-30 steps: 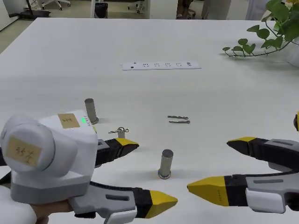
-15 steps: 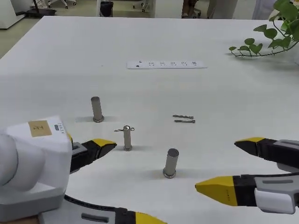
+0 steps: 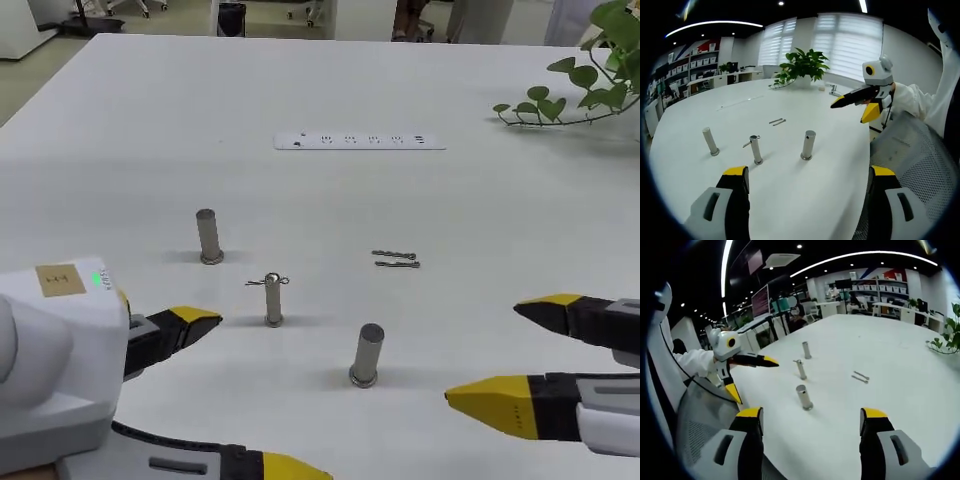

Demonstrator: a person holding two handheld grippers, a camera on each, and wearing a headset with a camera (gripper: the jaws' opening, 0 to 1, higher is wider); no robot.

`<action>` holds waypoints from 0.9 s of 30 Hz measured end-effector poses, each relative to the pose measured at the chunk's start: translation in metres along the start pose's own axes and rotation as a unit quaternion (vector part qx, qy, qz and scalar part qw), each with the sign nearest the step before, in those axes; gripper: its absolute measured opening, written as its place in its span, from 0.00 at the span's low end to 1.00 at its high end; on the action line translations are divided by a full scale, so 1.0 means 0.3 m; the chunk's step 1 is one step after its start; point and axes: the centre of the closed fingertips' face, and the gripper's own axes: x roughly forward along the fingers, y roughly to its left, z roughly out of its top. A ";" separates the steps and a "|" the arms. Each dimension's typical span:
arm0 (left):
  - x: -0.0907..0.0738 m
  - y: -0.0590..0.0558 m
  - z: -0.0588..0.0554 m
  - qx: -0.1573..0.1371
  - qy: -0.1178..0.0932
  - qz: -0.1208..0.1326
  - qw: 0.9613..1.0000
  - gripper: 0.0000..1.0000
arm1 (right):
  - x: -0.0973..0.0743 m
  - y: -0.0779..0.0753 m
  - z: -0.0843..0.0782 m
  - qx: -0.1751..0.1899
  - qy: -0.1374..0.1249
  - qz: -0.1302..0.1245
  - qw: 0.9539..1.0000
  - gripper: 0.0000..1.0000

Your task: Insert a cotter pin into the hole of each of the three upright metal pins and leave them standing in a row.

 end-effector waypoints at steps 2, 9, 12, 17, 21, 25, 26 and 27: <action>-0.003 0.000 0.004 -0.002 -0.004 0.000 1.000 0.99 | -0.001 -0.004 0.006 -0.010 0.005 0.003 1.000 0.75; -0.017 0.002 0.010 -0.030 -0.018 -0.002 0.999 0.99 | 0.005 -0.058 0.042 -0.060 0.022 -0.005 0.998 0.67; -0.026 0.008 0.011 -0.032 -0.021 0.000 0.999 0.99 | 0.013 -0.080 0.068 -0.089 0.027 -0.001 0.996 0.61; -0.035 0.021 0.006 -0.036 -0.022 0.004 0.999 0.99 | 0.034 -0.125 0.089 -0.127 0.047 0.001 0.991 0.55; -0.037 0.028 0.001 -0.039 -0.019 0.005 0.999 0.99 | 0.061 -0.161 0.091 -0.150 0.071 0.009 0.986 0.52; -0.037 0.029 -0.003 -0.041 -0.017 0.003 0.999 0.99 | 0.087 -0.188 0.101 -0.173 0.084 0.020 0.981 0.44; -0.037 0.029 -0.005 -0.041 -0.017 0.003 0.999 0.99 | 0.094 -0.193 0.104 -0.178 0.087 0.022 0.980 0.42; -0.036 0.030 -0.006 -0.041 -0.016 0.003 0.999 0.99 | 0.100 -0.200 0.104 -0.184 0.090 0.024 0.979 0.41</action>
